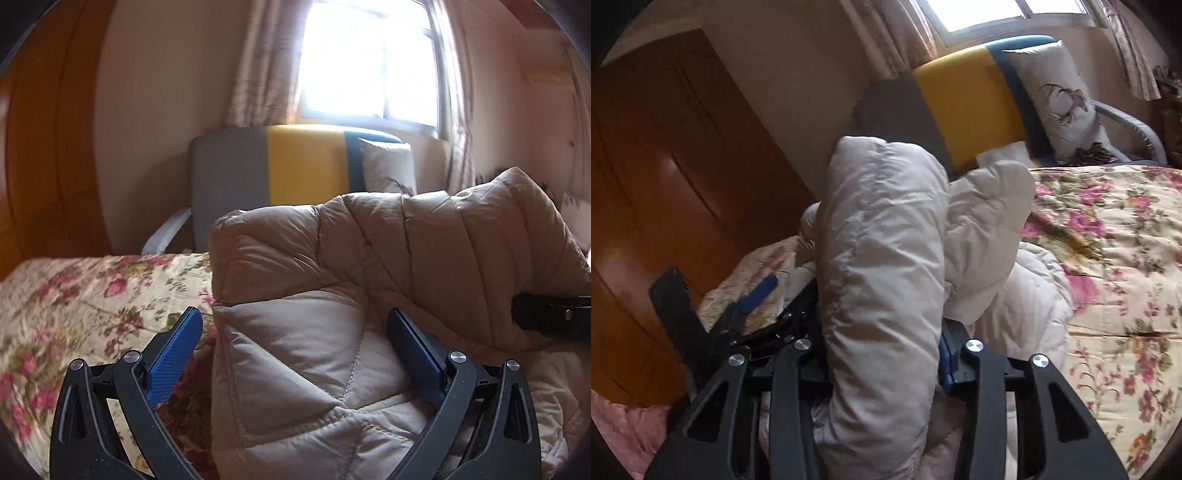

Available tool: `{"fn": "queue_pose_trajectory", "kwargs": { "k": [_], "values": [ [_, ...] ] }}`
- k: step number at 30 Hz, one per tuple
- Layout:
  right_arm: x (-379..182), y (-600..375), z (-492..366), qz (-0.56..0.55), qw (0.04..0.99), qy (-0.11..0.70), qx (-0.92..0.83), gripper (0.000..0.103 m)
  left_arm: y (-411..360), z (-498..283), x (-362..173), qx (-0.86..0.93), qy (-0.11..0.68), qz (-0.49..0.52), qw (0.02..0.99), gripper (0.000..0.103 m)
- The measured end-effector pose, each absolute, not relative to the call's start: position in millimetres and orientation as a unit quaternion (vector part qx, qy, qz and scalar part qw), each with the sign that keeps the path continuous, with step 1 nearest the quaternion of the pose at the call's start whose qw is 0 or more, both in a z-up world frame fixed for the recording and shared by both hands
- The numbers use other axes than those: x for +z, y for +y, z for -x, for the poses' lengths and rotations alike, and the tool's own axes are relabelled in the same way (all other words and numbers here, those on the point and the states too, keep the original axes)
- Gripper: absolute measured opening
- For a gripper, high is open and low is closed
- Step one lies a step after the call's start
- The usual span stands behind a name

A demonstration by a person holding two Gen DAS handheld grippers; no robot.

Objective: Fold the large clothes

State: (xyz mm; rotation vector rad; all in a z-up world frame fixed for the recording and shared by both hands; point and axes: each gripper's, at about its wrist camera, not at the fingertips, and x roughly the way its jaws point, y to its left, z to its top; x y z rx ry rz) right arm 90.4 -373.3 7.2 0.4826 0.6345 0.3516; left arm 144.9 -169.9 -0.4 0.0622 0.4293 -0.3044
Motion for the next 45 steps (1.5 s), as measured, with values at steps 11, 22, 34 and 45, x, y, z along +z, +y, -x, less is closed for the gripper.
{"fn": "queue_pose_trajectory", "kwargs": {
  "k": [11, 22, 34, 45],
  "values": [
    [-98.3, -455.6, -77.9, -0.422, 0.854, 0.269, 0.139, 0.043, -200.6, -158.9, 35.0, -0.195, 0.237, -0.029, 0.951, 0.099],
    [10.3, -428.8, -29.5, -0.259, 0.922, 0.277, -0.086, 0.079, -284.9, -157.1, -20.4, -0.181, 0.260, -0.215, 0.924, 0.099],
    [-2.3, -398.1, -120.6, -0.137, 0.914, 0.342, -0.169, 0.032, -274.4, -151.3, -18.8, -0.182, 0.250, -0.193, 0.931, 0.099],
    [-50.7, -407.3, -124.0, -0.119, 0.903, 0.350, -0.219, 0.037, -264.8, -175.8, 19.6, -0.220, 0.298, -0.190, 0.909, 0.099]
  ]
}}
